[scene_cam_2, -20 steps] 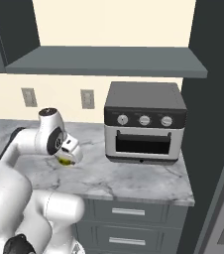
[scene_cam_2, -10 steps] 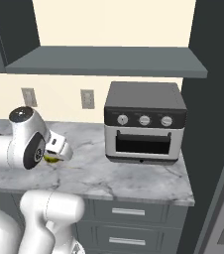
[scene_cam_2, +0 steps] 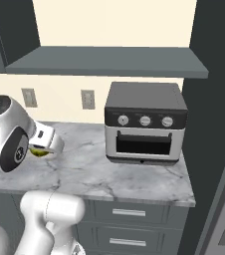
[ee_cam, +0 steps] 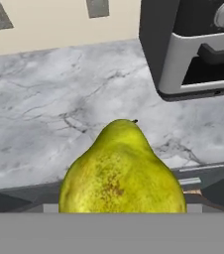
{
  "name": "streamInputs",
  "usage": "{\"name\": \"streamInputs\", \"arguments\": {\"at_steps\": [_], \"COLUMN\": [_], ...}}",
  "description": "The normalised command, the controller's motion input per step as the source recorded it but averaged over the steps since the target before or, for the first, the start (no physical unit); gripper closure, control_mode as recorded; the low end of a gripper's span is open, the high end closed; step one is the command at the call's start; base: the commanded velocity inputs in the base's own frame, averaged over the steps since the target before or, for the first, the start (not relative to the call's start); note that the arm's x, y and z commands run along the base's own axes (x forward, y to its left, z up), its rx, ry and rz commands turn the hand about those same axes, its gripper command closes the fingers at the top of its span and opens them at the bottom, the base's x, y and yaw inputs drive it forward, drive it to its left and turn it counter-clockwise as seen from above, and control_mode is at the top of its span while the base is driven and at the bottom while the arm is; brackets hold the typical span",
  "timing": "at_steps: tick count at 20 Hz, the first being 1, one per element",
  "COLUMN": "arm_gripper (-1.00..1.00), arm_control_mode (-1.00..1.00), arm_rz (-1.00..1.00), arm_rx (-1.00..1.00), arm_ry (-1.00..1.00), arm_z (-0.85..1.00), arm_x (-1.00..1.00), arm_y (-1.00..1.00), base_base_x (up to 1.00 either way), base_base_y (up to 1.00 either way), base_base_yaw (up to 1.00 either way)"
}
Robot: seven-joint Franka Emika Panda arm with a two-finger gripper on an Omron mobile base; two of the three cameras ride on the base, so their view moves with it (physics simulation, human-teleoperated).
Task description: Place the beer and liquor on the top shelf of the fridge to keep them out of children's reach, and place the pear on lower shelves for easy access.
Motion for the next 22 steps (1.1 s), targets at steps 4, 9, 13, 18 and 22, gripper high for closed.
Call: {"name": "streamInputs", "arguments": {"at_steps": [4, 9, 13, 18, 22], "arm_gripper": [1.0, 1.0, 1.0, 1.0, 1.0], "arm_control_mode": [-1.0, 1.0, 1.0, 1.0, 1.0], "arm_rz": [0.05, 0.01, 0.0, 0.0, 0.0], "arm_rx": [0.0, 0.0, 0.0, 0.0, 0.0], "arm_ry": [-0.06, -0.02, 0.0, 0.0, 0.0], "arm_z": [0.25, 0.04, 0.0, 0.0, 0.0], "arm_x": [-0.43, -0.12, 0.0, 0.0, 0.0], "arm_y": [-0.09, -0.02, 0.0, 0.0, 0.0], "base_base_x": [0.0, -0.71, -1.0, -0.73, -0.1], "base_base_y": [0.0, -0.13, -0.19, -0.67, -0.98], "base_base_yaw": [0.0, 0.06, 0.02, -0.08, -0.27]}}
